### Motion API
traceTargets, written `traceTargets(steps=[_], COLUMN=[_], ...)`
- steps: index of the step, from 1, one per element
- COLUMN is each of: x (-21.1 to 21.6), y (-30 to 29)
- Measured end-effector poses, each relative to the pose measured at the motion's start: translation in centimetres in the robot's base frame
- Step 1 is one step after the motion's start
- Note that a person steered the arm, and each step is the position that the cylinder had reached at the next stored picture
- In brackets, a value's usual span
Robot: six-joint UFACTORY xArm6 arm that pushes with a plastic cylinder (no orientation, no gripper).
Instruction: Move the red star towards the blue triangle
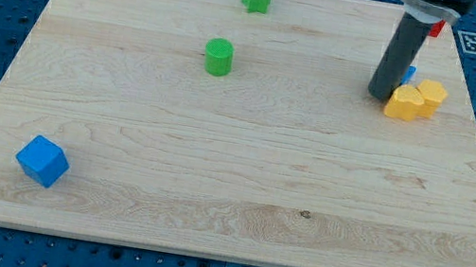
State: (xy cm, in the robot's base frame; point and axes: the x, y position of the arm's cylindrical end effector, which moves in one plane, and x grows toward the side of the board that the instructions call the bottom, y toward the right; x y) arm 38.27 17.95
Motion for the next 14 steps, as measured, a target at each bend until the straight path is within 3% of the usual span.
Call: traceTargets(steps=[3,6,7,9,10,11,14], x=[-1.6,-8.7,-8.8,-9.6,-14.8,-19.2,-19.1], y=[1.1,-2.5,1.1,14.0,15.5,14.6,7.7])
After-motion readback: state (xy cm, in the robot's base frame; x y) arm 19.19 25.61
